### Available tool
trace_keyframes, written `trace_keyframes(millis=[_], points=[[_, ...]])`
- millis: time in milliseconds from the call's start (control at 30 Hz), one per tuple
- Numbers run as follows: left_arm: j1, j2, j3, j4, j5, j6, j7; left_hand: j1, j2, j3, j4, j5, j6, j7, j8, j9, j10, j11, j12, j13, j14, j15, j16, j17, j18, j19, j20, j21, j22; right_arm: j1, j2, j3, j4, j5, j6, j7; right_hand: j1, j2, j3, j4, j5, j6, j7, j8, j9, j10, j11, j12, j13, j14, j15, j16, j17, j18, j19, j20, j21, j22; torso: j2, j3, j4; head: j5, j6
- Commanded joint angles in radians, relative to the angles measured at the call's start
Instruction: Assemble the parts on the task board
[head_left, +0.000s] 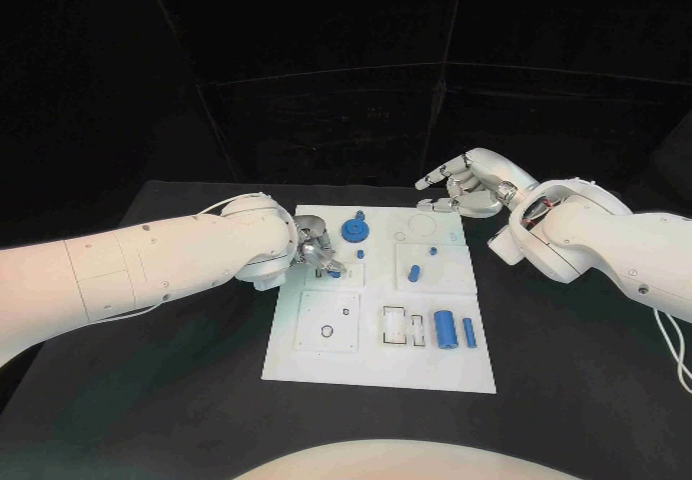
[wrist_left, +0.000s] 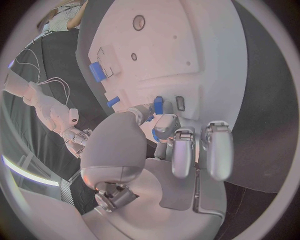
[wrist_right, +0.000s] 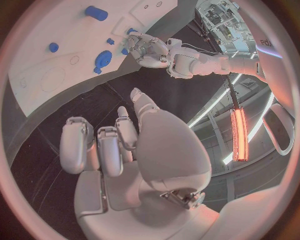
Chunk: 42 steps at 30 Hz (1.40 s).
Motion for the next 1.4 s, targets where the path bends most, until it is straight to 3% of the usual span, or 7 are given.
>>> trace_keyframes(millis=[33,233,1033,1400], points=[[-0.003,0.003,-0.003,-0.002,-0.005,0.027,-0.009,-0.024,0.0,0.08,-0.102,-0.005,0.008,-0.007,0.004,0.0,0.004,-0.005,0.007,0.003,0.106,-0.008,0.003,0.263,-0.012,0.043,-0.009,0.003,0.117,0.002,0.003,0.001,-0.001,0.002,0.006,0.006,-0.01,0.003,-0.008,0.001,0.004,0.006,-0.001,0.006,-0.001,-0.002,-0.004,-0.003,-0.001,0.075,-0.007,-0.004,0.138,0.006,-0.006,-0.001,-0.004,-0.001,0.0,0.0002,-0.0007,-0.002,-0.001],[-0.003,0.008,-0.003,-0.009,-0.005,0.027,-0.009,-0.061,0.01,0.017,-0.077,-0.006,0.021,-0.011,0.004,-0.001,0.007,-0.007,0.017,0.012,0.106,-0.012,0.003,0.263,-0.011,0.041,-0.012,-0.001,0.113,0.002,0.005,0.001,-0.003,0.002,0.006,0.006,-0.01,0.003,-0.008,0.001,0.004,0.006,-0.001,0.006,-0.001,-0.002,-0.004,-0.003,-0.001,0.075,-0.007,-0.004,0.138,0.006,-0.006,-0.001,-0.004,-0.001,-0.001,0.0005,0.0005,-0.001,-0.003],[-0.002,0.025,-0.003,-0.031,-0.005,0.028,-0.008,-0.102,0.03,-0.071,-0.036,-0.005,0.033,-0.014,0.011,0.004,0.013,-0.01,0.031,0.023,0.106,-0.014,0.003,0.263,-0.011,0.043,-0.015,-0.001,0.116,0.002,0.01,0.001,-0.009,0.002,0.004,0.01,-0.011,0.003,-0.01,0.002,0.007,0.005,0.0,0.005,-0.001,-0.011,-0.004,-0.015,-0.012,0.072,-0.007,-0.011,0.124,0.011,-0.018,-0.001,-0.016,-0.026,0.001,0.0013,-0.001,-0.006,0.003],[-0.002,0.031,-0.003,-0.037,-0.005,0.032,-0.008,-0.146,0.038,-0.156,0.016,-0.006,0.04,-0.016,0.022,0.01,0.019,-0.011,0.044,0.031,0.106,-0.015,0.003,0.263,-0.012,0.045,-0.016,0.001,0.122,0.002,0.01,0.001,-0.011,0.003,0.004,0.011,-0.012,0.003,-0.011,0.002,0.008,0.004,0.0,0.005,-0.002,-0.015,-0.004,-0.019,-0.017,0.07,-0.007,-0.015,0.119,0.013,-0.021,-0.001,-0.02,-0.034,0.001,0.0016,0.0012,-0.009,0.003]])
